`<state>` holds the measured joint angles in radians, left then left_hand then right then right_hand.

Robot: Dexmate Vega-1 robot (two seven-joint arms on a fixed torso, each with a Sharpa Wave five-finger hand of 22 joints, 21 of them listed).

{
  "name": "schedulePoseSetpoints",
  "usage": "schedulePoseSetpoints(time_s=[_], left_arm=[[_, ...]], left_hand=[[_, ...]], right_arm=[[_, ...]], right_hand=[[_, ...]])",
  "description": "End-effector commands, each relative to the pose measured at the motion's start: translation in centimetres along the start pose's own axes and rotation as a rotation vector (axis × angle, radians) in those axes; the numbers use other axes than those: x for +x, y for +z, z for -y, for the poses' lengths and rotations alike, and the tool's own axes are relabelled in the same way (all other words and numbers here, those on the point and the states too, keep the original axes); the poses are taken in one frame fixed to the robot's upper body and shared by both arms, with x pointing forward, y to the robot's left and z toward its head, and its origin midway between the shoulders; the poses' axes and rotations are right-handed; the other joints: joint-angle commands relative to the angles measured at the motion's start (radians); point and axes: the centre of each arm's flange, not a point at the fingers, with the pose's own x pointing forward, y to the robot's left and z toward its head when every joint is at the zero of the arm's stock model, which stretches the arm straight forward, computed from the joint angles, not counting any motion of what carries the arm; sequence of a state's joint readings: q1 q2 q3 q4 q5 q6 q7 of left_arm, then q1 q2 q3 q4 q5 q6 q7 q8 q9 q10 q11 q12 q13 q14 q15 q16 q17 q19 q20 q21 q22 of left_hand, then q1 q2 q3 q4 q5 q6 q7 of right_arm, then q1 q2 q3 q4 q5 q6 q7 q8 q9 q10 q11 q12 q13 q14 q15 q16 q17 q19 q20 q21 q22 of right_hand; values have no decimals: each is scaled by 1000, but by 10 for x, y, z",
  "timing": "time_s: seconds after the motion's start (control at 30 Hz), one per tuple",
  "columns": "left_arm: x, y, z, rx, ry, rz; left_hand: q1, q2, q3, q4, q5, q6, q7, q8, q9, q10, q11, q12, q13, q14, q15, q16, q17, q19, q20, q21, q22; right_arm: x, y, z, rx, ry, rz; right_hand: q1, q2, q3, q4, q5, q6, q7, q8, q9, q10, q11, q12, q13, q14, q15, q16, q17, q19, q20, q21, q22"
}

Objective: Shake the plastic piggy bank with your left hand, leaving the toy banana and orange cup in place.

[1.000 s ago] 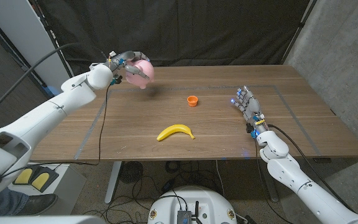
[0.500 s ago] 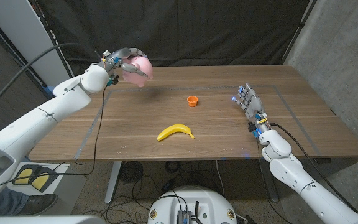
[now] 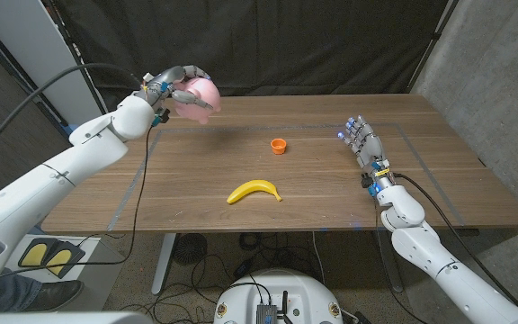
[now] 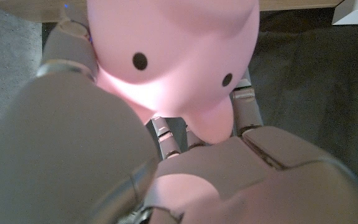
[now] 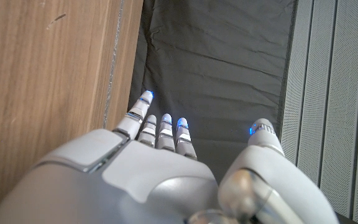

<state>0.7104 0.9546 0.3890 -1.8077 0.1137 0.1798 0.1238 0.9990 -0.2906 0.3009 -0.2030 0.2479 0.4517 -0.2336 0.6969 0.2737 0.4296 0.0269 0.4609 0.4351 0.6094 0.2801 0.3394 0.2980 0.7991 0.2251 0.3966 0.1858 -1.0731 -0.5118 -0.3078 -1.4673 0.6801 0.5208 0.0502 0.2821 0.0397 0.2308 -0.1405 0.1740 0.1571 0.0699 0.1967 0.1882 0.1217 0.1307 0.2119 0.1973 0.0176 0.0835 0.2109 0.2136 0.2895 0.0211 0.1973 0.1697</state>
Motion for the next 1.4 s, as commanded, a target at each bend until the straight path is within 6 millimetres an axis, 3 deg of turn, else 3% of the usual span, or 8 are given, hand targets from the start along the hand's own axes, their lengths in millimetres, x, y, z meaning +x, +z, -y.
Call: schedulePoseSetpoints(time_s=[0.03, 0.27, 0.57, 0.73, 1.1, 1.4], left_arm=[[-11, 8, 1, -37, 33, 15], [-35, 7, -21, -170, 203, 47], [-105, -13, -63, -416, 566, 93], [-140, -34, -74, -564, 681, 92], [-191, -106, -56, -1013, 843, 85], [-232, -146, -27, -1167, 1043, 58]], left_hand=[[421, 419, 94, 38, 7, 355, 359, 7, 201, 382, -21, 176, 320, 348, -341, 5, 4, 165, -162, 9, 3], [419, 419, 97, 38, 7, 352, 359, 7, 203, 383, -21, 171, 324, 354, -344, 7, 9, 165, -163, 12, 3], [416, 418, 99, 39, 6, 354, 353, 7, 202, 388, -22, 167, 326, 355, -345, 3, 10, 163, -165, 15, 3], [412, 418, 100, 40, 6, 354, 348, 5, 199, 393, -26, 163, 325, 357, -351, 2, 11, 160, -169, 17, 3], [407, 417, 101, 40, 6, 357, 343, 4, 195, 396, -23, 158, 330, 362, -361, 2, 15, 165, -176, 24, 4], [403, 418, 103, 40, 6, 353, 339, 3, 196, 396, -22, 151, 332, 360, -368, -3, 16, 160, -180, 26, 3]], right_arm=[[-1, 3, 4, -1, 3, 10], [-4, 3, 6, 3, -2, 5], [-7, -1, 8, 13, -5, -11], [-7, -2, 8, 10, 3, -17], [-7, -2, 5, 4, 19, -39], [-11, -6, 6, -1, 7, -67]], right_hand=[[10, 1, -1, -3, 4, 7, 4, 4, 2, 9, 0, 6, 3, 5, -5, 6, 2, -1, -7, 4, 3], [11, 1, -1, -3, 4, 7, 5, 4, 2, 10, 3, 5, 3, 3, 0, 5, 1, -2, -8, 3, 3], [12, 3, -1, -3, 4, 8, 4, 3, 2, 8, 4, 3, 2, 2, 1, 4, 1, -4, -6, 2, 2], [12, 3, -1, -3, 4, 8, 5, 3, 2, 7, 3, 2, 2, 2, 1, 3, 1, -3, -6, 1, 2], [12, 3, -1, -2, 4, 7, 6, 2, 2, 7, 2, 1, 2, 1, 2, 2, 1, -4, -7, 1, 2], [13, 4, -1, -2, 4, 6, 7, 1, 2, 6, 3, 0, 1, 0, 2, 2, 0, -4, -7, 0, 2]])
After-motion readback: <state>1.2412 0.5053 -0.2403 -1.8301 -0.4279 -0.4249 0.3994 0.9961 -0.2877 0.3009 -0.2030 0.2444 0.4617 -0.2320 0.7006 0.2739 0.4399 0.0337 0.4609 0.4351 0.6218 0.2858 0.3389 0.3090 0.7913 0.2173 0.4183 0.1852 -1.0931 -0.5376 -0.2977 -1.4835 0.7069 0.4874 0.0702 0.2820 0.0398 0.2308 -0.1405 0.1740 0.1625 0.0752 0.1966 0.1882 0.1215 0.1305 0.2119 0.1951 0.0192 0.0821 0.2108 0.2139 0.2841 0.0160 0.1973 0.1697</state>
